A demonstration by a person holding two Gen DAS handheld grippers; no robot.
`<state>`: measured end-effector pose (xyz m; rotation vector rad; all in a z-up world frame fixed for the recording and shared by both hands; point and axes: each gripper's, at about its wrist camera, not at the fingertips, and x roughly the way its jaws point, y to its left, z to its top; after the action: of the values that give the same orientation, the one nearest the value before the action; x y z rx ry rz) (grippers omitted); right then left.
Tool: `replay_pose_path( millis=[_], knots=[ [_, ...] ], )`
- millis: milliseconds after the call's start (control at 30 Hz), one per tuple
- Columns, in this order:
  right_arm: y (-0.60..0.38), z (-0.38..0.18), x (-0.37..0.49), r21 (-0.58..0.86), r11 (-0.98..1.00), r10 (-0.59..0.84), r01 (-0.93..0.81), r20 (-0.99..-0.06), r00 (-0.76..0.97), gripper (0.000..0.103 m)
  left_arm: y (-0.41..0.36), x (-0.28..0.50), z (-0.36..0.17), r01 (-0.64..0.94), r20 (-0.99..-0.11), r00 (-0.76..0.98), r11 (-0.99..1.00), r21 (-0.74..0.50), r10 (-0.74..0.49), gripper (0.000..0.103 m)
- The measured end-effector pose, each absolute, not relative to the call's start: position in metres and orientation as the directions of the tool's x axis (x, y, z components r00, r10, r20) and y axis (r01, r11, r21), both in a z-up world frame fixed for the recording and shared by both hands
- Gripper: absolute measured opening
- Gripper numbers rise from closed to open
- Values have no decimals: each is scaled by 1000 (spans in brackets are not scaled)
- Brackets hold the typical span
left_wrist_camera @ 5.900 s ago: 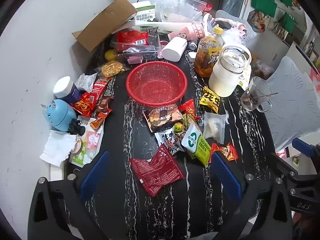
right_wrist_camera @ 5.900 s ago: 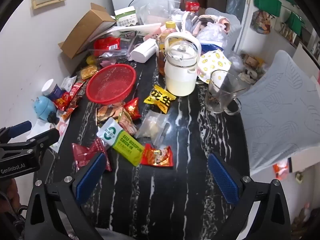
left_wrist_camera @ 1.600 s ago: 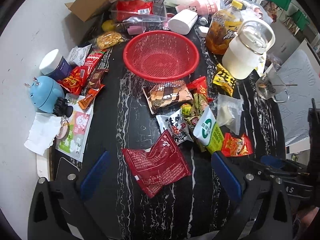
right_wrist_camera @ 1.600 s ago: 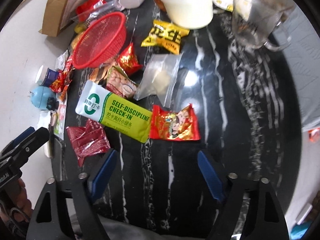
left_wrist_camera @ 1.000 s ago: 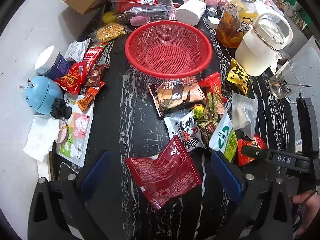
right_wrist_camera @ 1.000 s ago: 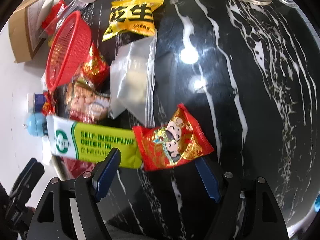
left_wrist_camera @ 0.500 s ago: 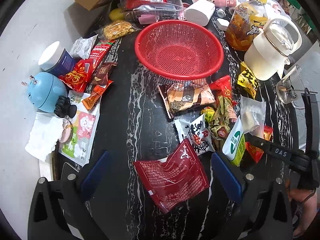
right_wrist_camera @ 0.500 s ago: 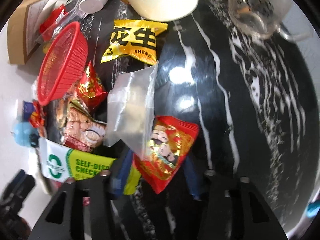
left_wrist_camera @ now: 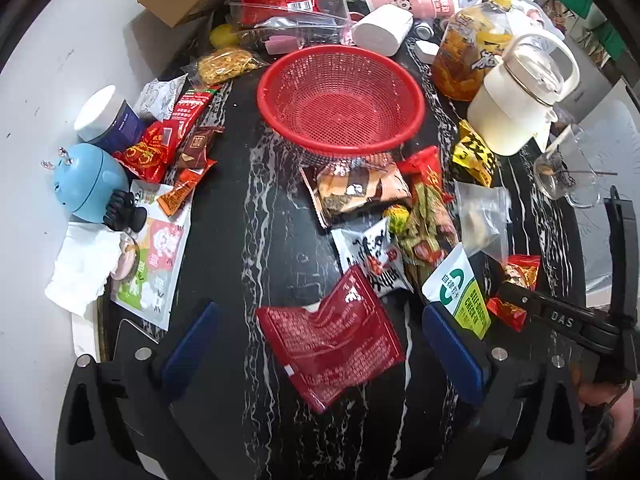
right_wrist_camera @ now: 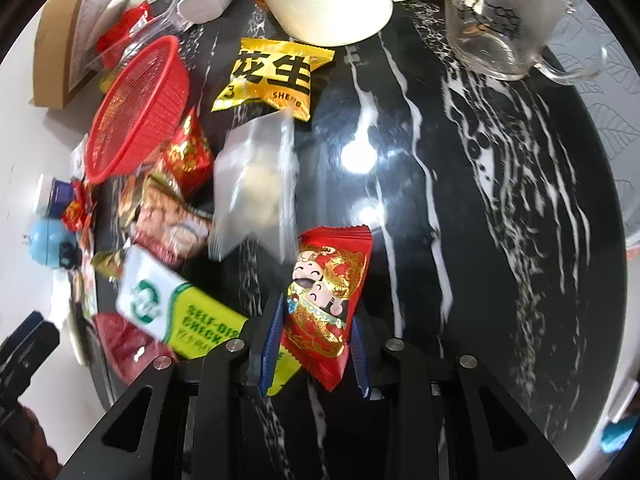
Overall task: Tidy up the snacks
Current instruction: 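Reach the right gripper down and grasp the red-gold cartoon candy packet, then lift the red-gold candy packet with the right gripper while the left gripper grasps the white snack packet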
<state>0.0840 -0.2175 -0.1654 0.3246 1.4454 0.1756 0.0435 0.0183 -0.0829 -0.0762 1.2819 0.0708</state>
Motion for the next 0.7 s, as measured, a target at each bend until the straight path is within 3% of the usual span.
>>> replay_pose_path(
  millis=[367, 500, 700],
  knots=[
    [-221, -133, 58, 360, 933, 355, 1, -919, 173, 31, 22, 52, -89, -137, -949, 312, 987, -89, -42, 102],
    [-218, -128, 65, 361, 932, 360, -30, -914, 185, 31, 21, 62, -104, -144, -951, 302, 983, -117, -69, 91],
    [-208, -132, 77, 358, 933, 361, -50, -916, 177, 31, 25, 81, -136, -169, -956, 243, 963, -208, -164, 90]
  ],
)
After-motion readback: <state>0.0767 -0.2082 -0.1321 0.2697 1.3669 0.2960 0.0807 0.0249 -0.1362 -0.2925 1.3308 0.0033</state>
